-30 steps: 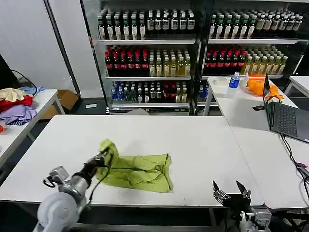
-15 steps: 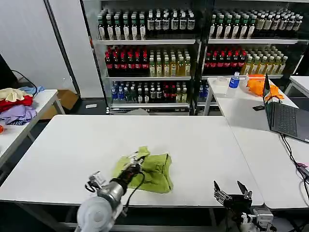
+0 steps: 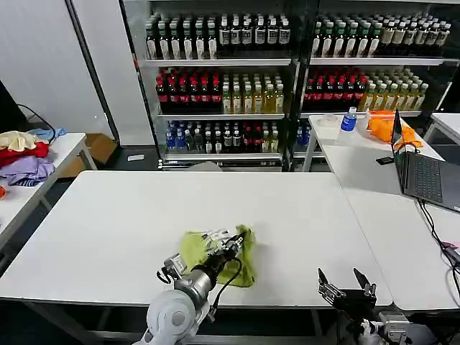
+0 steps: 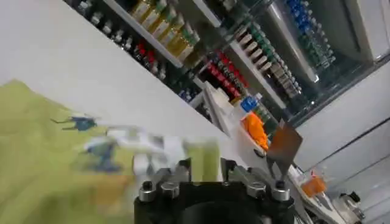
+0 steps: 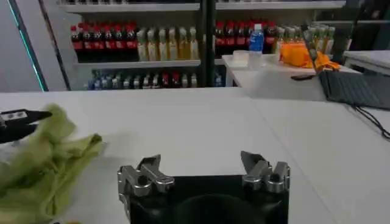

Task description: Fold and organize the clothes.

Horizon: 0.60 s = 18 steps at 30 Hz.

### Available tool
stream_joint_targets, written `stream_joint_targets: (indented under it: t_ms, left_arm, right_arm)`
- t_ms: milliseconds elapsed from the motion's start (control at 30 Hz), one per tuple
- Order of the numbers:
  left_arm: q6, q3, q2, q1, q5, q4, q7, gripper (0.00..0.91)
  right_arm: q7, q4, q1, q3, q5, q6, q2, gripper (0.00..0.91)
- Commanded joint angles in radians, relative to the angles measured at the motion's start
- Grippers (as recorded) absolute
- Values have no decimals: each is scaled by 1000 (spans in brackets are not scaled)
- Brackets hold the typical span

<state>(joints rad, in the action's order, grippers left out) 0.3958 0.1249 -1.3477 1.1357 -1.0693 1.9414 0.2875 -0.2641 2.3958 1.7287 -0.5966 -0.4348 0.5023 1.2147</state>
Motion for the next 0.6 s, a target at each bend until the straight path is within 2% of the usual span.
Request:
stream_joint_targets:
  t_ms: [33,233,400,600]
  left_arm:
    - [2,16,15,12,22,62,-24,907]
    - [1,116,119,56,46,94,-30,907]
    - [4,220,255,67,80,10,-34,907]
    - [22,260,331,46,75,-96,-62,907]
  right_arm:
    - [1,9,1,0,1,-2,3,907]
    - [1,9,-7,9,3,-2,8,907]
    - [2,4,-19,23,10,-1,15,907]
    - [2,5,-18,25,16,0,17,907]
